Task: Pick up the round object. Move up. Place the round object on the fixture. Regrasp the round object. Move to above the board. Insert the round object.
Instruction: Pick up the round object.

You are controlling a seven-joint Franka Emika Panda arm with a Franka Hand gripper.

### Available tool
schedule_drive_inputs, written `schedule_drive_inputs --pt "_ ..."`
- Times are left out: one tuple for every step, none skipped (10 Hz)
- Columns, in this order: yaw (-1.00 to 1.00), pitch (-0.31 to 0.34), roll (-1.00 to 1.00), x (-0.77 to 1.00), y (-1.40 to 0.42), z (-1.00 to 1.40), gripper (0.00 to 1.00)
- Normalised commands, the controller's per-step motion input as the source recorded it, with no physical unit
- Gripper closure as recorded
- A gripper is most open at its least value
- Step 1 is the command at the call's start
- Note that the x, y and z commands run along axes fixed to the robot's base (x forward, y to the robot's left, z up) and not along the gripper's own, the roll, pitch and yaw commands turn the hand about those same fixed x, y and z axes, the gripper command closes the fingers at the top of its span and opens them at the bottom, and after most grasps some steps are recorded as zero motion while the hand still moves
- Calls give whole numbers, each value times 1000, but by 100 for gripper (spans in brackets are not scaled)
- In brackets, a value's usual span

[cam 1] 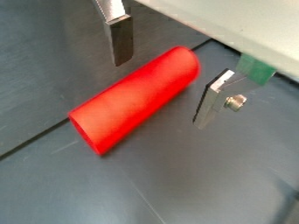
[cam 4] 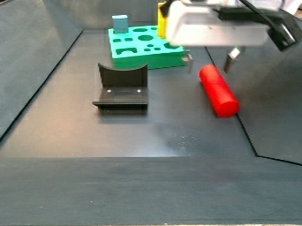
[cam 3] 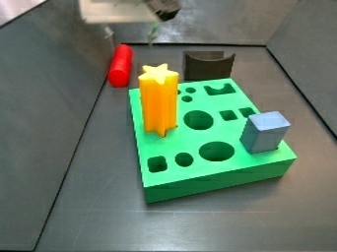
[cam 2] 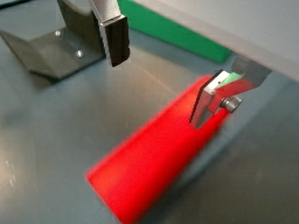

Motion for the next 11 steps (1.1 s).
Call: schedule_drive_inputs --pt "0 -43 0 -189 203 -509 0" --pt "0 -56 0 -40 17 -569 0" --pt "0 0 0 131 0 -660 0" --pt "0 -54 26 0 0 -786 0" --pt "0 -76 33 0 0 -726 0" --pt "0 0 4 0 0 -540 0" --pt "0 0 0 0 23 -483 0" --pt "0 0 0 0 20 -469 0" --pt "0 0 -99 0 9 -231 0" --pt "-37 0 -183 49 183 -94 0" --pt "11 -43 44 -74 -54 0 0"
